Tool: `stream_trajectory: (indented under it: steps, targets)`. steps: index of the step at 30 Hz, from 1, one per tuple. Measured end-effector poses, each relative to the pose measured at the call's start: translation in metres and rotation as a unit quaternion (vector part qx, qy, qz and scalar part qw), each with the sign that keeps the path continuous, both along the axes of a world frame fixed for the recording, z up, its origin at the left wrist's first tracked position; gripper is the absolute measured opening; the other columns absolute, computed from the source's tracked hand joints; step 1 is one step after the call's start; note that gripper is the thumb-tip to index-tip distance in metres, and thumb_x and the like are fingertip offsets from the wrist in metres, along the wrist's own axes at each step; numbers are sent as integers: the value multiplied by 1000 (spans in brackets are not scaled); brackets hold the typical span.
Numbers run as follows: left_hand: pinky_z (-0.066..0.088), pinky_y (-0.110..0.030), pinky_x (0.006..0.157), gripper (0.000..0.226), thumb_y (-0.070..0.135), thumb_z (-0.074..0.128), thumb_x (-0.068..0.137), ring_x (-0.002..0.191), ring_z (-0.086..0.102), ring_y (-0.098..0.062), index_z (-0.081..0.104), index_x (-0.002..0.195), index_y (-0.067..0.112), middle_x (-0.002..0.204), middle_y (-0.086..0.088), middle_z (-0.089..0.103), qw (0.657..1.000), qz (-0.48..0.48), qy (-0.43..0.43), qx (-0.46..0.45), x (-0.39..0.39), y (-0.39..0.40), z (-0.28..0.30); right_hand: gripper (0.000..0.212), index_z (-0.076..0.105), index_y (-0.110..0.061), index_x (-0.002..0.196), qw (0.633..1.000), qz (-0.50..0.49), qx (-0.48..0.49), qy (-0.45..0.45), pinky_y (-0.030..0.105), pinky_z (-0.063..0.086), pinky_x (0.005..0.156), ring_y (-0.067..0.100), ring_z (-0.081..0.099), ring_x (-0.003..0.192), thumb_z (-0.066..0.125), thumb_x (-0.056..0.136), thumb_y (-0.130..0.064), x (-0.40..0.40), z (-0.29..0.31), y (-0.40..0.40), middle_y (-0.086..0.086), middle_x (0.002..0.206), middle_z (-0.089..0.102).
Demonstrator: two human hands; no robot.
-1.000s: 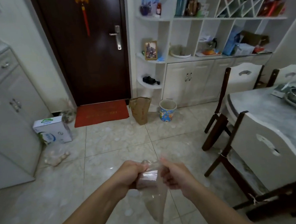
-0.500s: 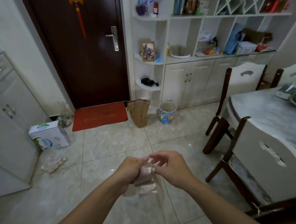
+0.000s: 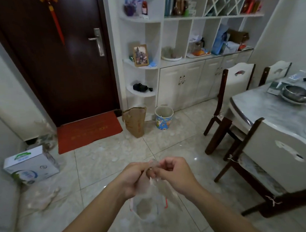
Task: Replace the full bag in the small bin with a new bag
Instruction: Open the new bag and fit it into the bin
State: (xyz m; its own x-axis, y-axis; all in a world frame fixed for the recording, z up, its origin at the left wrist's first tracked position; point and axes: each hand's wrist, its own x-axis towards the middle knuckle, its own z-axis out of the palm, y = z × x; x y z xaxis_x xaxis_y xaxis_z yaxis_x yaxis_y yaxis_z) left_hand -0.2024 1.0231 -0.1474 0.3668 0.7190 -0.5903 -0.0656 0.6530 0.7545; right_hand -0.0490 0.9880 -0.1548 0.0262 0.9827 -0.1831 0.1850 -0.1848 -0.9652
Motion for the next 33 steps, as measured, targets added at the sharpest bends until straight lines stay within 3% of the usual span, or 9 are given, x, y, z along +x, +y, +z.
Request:
stream_trajectory:
  steps: [4,6,11,15,18,21,23,29,33]
  targets:
    - [48,-21,48,38,6,61,90,49,61,-16,64,52,1,63,-15,61,1000,1,-17,0,-23,14,-3,14,69,2,83,1000,-10,12,17,25,52,59,14,69,63,75,82,-11,-29,2,15,13,74,75]
    - [54,-31,69,24,11,59,90,72,67,-22,74,76,-1,84,-19,69,999,2,-33,-2,-32,18,0,16,68,5,79,999,-16,16,24,21,50,57,10,65,59,72,84,-10,-37,5,26,7,65,71]
    - [43,-45,99,49,35,47,91,108,61,-36,69,117,0,120,-22,66,990,32,-132,-38,-46,39,-7,18,61,4,73,993,-69,-54,73,36,53,61,24,58,65,53,88,-3,-41,-6,63,15,68,62]
    - [39,-36,77,46,34,63,71,88,58,-26,72,107,7,104,-16,64,992,-10,-125,23,-37,55,-6,26,71,1,81,989,-104,-83,65,37,52,56,27,61,61,51,92,-11,-31,-15,93,19,69,67]
    - [43,-32,79,43,15,70,65,93,62,-23,68,107,3,101,-11,68,991,-31,-51,116,-14,67,-1,28,68,5,75,989,-106,-83,56,29,47,46,24,57,51,52,92,-11,-12,-13,121,16,57,62]
    - [57,-26,73,33,-4,79,68,89,71,-26,68,99,-5,91,-14,74,981,75,36,178,20,87,-2,39,68,5,68,992,-33,-85,82,28,48,48,22,58,50,63,92,-26,7,-4,152,18,57,63]
    - [59,-36,81,26,-3,78,73,92,71,-35,72,98,-4,92,-20,75,968,135,70,200,43,107,-2,41,68,-6,60,992,22,-80,92,23,43,43,16,52,43,66,91,-33,23,2,173,8,50,59]
    - [56,-32,63,19,3,68,82,73,72,-25,72,100,1,91,-17,76,948,298,31,109,79,149,-3,19,62,-4,82,978,30,-153,141,20,40,43,10,45,40,64,90,-22,88,10,237,4,52,55]
    - [59,-35,72,27,8,68,81,83,72,-27,70,107,1,102,-19,74,943,325,-42,54,83,161,-6,25,66,-5,88,956,11,-213,200,21,43,40,10,51,41,60,94,-28,113,9,259,5,58,63]
